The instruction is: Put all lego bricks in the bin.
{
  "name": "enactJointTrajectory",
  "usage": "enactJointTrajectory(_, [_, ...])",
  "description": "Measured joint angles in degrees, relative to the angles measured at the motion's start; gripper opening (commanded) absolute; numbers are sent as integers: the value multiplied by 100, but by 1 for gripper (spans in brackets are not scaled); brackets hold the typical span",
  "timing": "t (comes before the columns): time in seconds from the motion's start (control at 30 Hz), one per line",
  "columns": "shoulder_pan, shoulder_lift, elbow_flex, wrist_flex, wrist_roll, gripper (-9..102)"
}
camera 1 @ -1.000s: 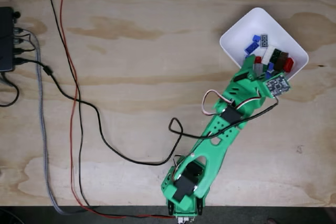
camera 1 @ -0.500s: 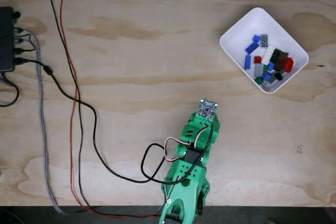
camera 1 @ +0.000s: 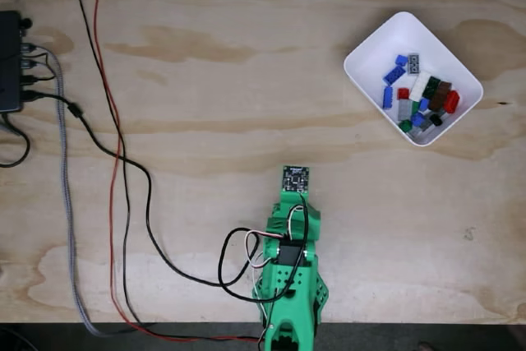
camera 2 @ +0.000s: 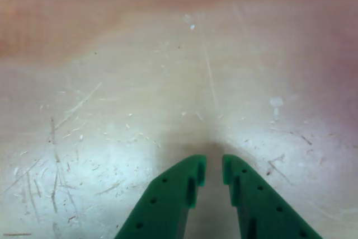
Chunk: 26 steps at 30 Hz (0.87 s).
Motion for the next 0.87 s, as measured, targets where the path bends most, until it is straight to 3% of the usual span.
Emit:
enactJointTrajectory(0.2, [-123,18,-9,35,475,3])
enactJointTrajectory(0.87, [-123,18,-9,35,527,3])
